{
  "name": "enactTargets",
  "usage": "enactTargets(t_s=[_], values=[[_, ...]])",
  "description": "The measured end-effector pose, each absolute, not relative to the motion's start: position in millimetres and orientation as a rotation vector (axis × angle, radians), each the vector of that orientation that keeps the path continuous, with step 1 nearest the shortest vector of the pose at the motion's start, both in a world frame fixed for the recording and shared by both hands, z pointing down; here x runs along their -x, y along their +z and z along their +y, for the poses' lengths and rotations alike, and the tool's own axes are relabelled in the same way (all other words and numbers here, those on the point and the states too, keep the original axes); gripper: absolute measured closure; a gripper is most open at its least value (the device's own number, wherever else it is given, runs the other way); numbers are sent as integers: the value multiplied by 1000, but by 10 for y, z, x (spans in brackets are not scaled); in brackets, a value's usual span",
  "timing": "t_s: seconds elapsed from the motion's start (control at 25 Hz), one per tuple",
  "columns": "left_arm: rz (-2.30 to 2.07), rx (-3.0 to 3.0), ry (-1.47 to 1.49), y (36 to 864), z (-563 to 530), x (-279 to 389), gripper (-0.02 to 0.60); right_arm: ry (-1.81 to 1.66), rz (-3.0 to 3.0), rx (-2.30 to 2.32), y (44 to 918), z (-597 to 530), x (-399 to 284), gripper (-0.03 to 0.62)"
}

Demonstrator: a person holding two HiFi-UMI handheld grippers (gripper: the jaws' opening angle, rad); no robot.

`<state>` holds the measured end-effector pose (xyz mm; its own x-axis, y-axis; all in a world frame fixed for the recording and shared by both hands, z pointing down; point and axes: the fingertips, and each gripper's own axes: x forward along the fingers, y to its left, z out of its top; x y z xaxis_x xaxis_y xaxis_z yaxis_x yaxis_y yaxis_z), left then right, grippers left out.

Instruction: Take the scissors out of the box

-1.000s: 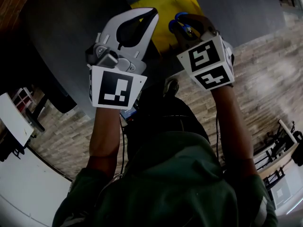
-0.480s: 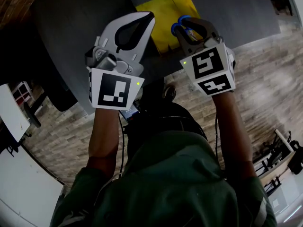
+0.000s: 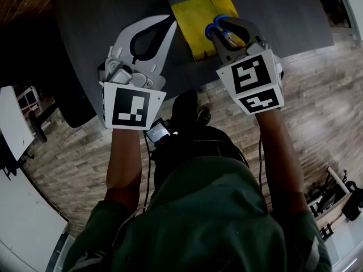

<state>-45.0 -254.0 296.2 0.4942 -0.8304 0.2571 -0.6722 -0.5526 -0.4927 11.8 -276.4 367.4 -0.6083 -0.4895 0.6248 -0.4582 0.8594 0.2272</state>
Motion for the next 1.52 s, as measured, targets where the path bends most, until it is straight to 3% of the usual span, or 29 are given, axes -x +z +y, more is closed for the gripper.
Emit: enactTargets(t_s=[0.72, 1.52], values=[[1478, 2268, -744, 2755, -2010, 1063, 583, -170, -2425, -555, 3295, -2341, 430, 525], [1651, 2303, -796, 3411, -1995, 1812, 583, -95, -2424, -320, 4035, -2229, 1418, 525]])
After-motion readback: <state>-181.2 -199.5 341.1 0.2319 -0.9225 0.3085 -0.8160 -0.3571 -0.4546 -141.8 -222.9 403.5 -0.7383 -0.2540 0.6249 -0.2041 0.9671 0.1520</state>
